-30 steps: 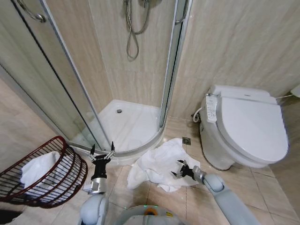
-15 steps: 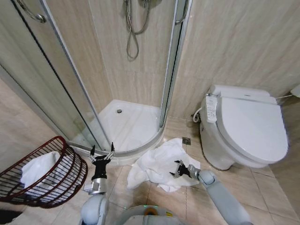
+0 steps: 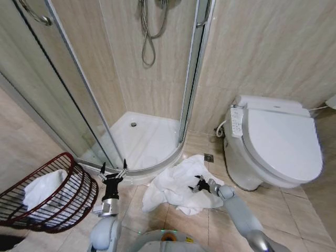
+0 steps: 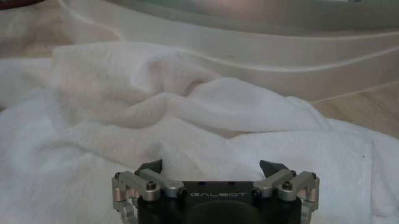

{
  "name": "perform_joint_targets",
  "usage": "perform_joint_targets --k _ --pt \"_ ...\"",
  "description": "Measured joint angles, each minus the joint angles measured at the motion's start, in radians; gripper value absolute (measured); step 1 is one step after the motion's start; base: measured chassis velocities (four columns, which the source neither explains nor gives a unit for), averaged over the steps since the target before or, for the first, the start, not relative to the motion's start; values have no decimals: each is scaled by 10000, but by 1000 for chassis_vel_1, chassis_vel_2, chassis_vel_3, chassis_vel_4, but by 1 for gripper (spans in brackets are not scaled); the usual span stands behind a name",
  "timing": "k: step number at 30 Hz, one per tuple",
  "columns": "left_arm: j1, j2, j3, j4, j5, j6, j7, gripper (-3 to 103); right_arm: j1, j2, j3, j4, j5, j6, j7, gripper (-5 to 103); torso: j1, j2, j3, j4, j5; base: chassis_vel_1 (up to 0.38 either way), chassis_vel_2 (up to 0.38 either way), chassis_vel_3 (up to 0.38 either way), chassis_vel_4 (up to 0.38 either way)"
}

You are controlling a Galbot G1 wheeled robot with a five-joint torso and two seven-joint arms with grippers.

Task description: Discard the used towel into the hamper.

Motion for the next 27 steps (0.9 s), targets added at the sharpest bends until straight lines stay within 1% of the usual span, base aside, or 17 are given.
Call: perform_joint_targets --k 2,5,13,19,20,21,22,26,27 --pt "0 -11 0 -9 0 0 0 100 141 207 124 -297 -15 39 87 100 0 0 0 1 0 0 0 0 0" --pt "-5 -20 2 -9 0 0 0 100 174 308 151 -381 -16 83 116 100 0 0 0 0 -1 0 0 0 0" --pt "-3 -16 -14 -66 21 10 0 100 308 959 244 -785 -10 304 290 100 0 2 1 0 0 0 0 0 0" --pt "19 -6 -37 -133 22 23 0 100 419 1188 237 -944 -10 400 511 100 0 2 2 1 0 0 0 0 0" --pt "20 -12 -34 -148 30 24 1 100 450 1230 238 -979 -3 412 593 101 0 2 2 1 0 0 0 0 0" --pt "19 -20 -25 -158 42 27 0 100 461 1236 238 -989 11 416 647 98 0 2 2 1 0 0 0 0 0" --pt "19 -20 -25 -158 42 27 0 100 461 1236 238 -989 11 416 647 98 0 2 2 1 0 0 0 0 0" --pt "-5 -38 6 -232 98 59 0 100 424 1182 245 -958 57 417 716 83 0 3 2 0 0 0 0 0 0" --pt "-5 -38 6 -232 98 59 0 100 424 1182 245 -958 57 417 716 83 0 3 2 0 0 0 0 0 0"
